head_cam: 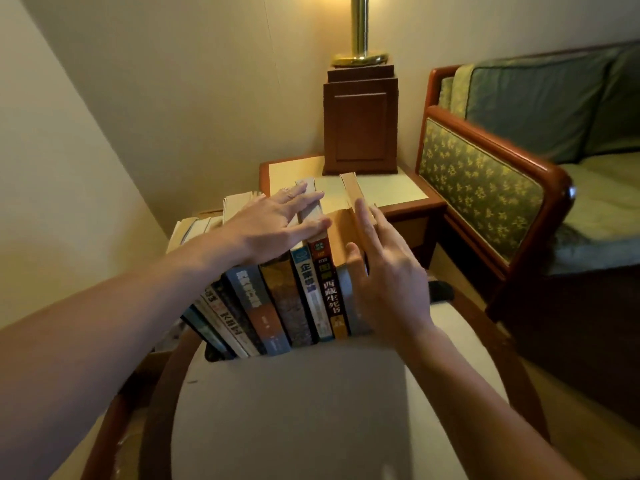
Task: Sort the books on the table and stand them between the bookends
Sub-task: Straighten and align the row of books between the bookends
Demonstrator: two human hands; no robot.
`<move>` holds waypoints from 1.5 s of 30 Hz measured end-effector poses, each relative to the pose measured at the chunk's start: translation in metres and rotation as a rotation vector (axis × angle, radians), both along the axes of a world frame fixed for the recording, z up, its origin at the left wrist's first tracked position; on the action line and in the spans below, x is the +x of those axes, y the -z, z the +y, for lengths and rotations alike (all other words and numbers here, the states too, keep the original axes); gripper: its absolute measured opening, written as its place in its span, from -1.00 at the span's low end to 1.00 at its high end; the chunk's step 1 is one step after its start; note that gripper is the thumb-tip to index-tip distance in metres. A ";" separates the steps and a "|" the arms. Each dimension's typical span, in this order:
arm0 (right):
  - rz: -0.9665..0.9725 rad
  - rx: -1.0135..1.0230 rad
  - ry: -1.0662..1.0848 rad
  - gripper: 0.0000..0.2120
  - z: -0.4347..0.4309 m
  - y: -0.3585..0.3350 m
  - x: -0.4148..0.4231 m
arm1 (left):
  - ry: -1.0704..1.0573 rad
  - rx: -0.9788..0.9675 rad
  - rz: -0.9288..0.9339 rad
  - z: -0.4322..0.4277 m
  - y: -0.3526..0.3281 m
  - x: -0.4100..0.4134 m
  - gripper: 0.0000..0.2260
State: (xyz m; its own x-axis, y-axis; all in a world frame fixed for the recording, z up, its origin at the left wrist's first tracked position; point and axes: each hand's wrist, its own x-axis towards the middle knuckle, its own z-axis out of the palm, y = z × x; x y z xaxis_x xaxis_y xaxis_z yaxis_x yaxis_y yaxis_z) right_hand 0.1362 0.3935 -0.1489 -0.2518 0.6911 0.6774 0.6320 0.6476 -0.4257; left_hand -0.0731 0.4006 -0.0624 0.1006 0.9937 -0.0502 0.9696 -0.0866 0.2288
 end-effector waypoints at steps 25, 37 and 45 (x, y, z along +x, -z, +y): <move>-0.177 -0.155 -0.114 -0.48 -0.009 -0.047 0.039 | 0.001 -0.099 -0.026 -0.006 -0.019 0.043 -0.52; -0.255 -0.385 -0.120 -0.33 0.001 -0.066 0.029 | 0.019 -0.068 -0.027 0.006 -0.007 0.043 -0.58; -0.069 -0.287 -0.146 -0.31 -0.018 -0.090 0.070 | 0.043 -0.068 -0.011 0.006 -0.002 0.044 -0.65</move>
State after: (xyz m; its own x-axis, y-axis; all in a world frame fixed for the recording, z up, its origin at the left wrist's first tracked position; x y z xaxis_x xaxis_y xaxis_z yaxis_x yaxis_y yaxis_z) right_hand 0.2057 0.3752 -0.0593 -0.4007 0.8046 0.4383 0.5749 0.5933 -0.5635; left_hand -0.0295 0.4069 -0.0601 0.1444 0.9827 -0.1163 0.9627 -0.1124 0.2462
